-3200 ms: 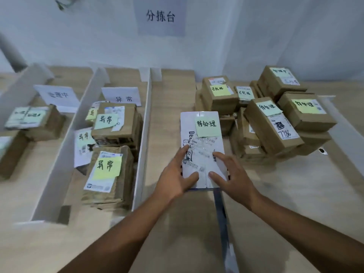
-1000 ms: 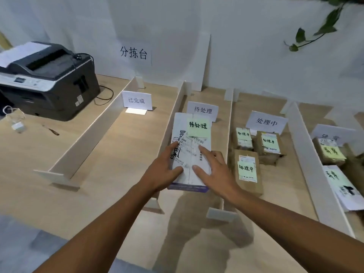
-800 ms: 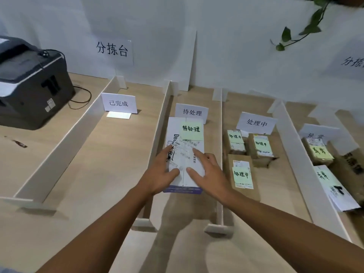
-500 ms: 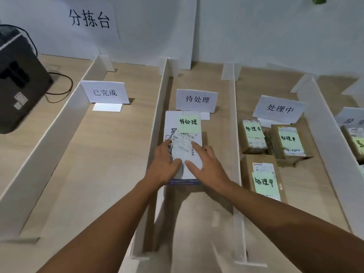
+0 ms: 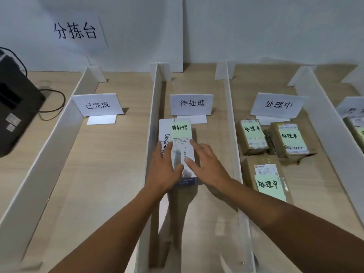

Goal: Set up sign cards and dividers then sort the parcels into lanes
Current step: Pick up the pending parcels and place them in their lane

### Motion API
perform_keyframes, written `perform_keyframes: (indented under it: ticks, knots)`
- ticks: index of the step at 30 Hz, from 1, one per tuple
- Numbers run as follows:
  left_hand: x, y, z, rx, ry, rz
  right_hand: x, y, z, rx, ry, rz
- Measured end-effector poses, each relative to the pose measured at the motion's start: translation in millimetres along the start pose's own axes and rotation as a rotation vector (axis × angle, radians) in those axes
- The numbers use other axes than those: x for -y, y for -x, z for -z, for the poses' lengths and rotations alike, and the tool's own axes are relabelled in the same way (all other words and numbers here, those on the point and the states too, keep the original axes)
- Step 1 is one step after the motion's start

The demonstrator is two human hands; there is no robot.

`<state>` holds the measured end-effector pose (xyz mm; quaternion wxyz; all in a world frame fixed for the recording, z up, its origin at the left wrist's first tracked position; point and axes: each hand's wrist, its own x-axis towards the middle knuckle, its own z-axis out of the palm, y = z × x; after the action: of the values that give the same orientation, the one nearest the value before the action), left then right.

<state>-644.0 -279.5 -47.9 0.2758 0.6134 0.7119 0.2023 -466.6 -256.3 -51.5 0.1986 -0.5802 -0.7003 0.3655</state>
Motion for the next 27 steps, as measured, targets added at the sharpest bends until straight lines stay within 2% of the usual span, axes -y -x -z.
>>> perform_keyframes:
  ticks: [6, 11, 15, 21, 27]
  knots:
    - [-71, 70, 59, 0.148, 0.175, -0.427, 41, 108, 117, -0.118, 0.115, 0.183]
    - [-160, 131, 61, 0.146, 0.181, -0.701, 36, 252, 204, -0.33, 0.277, 0.139]
    - [-236, 199, 16, 0.231, 0.075, -0.851, 1, 382, 253, -0.457, 0.404, 0.0]
    - [-350, 302, -73, 0.241, -0.216, -0.995, -70, 557, 305, -0.625, 0.49, -0.238]
    - [-467, 386, -183, 0.264, -0.285, -1.123, -155, 690, 357, -0.728, 0.496, -0.382]
